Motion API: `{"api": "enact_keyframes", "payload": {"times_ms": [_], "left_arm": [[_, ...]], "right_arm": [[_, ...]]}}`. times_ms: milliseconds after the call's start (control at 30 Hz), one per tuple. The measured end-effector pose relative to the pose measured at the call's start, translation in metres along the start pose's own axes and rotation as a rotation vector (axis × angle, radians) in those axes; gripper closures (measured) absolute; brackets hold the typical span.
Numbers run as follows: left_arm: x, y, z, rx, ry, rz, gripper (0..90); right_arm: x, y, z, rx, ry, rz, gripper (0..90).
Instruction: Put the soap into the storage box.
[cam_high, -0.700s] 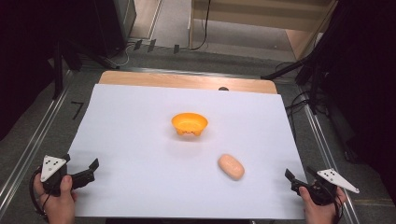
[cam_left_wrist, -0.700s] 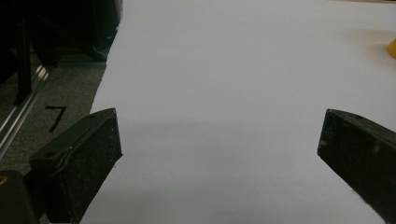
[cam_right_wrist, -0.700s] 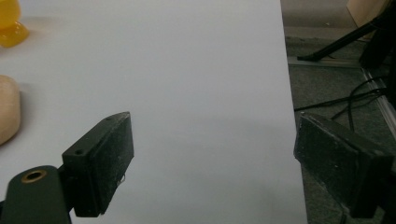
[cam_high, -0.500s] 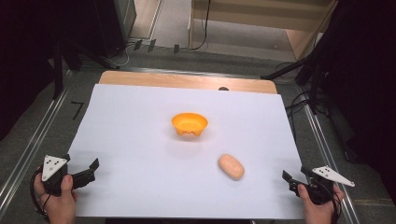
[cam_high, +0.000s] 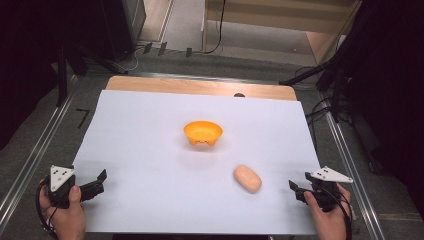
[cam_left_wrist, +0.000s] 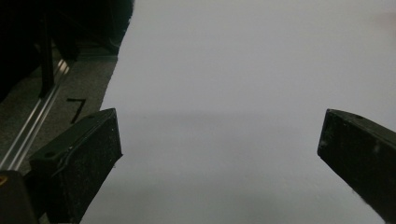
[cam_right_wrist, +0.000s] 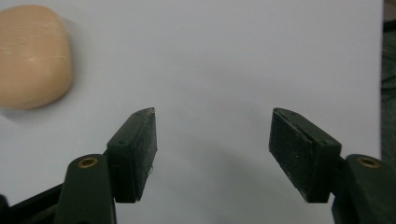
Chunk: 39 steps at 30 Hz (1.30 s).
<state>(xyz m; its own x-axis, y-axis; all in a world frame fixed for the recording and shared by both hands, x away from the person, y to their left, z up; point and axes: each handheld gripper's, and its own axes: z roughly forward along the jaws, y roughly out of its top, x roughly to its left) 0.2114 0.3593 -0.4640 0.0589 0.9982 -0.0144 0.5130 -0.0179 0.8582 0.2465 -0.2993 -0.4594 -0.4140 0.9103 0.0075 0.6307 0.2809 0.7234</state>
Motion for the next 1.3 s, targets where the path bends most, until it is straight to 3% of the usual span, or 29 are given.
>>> {"api": "enact_keyframes", "payload": {"times_ms": [67,100,133,200,333,500,633,1133,1300], "left_arm": [[-0.001,0.001,0.001,0.013,0.003,0.008,0.0],[-0.002,0.001,0.002,0.024,0.009,0.022,0.0],[-0.004,0.001,0.003,0.034,0.021,0.046,0.0],[-0.006,0.001,0.003,0.036,0.025,0.054,0.0],[-0.005,0.002,0.004,0.043,0.029,0.048,0.0],[-0.005,0.002,0.004,0.041,0.021,0.053,0.0],[-0.008,0.001,0.003,0.029,0.02,0.074,0.0],[-0.009,0.001,0.003,0.035,0.014,0.099,0.0],[-0.01,0.001,0.003,0.037,0.012,0.103,0.0]], "right_arm": [[0.003,0.002,0.002,-0.008,0.011,-0.019,34.9],[0.006,0.005,0.002,0.014,0.029,-0.024,40.2],[0.01,0.013,0.003,0.102,0.091,-0.029,40.7],[0.015,0.018,0.003,0.126,0.105,-0.029,40.2],[0.022,0.025,0.005,0.152,0.121,-0.03,34.4],[0.036,0.034,0.01,0.184,0.142,-0.091,33.9],[0.053,0.046,0.021,0.215,0.185,-0.145,25.6],[0.096,0.074,0.055,0.288,0.254,-0.231,23.5],[0.1,0.078,0.063,0.311,0.249,-0.229,24.6]]}}
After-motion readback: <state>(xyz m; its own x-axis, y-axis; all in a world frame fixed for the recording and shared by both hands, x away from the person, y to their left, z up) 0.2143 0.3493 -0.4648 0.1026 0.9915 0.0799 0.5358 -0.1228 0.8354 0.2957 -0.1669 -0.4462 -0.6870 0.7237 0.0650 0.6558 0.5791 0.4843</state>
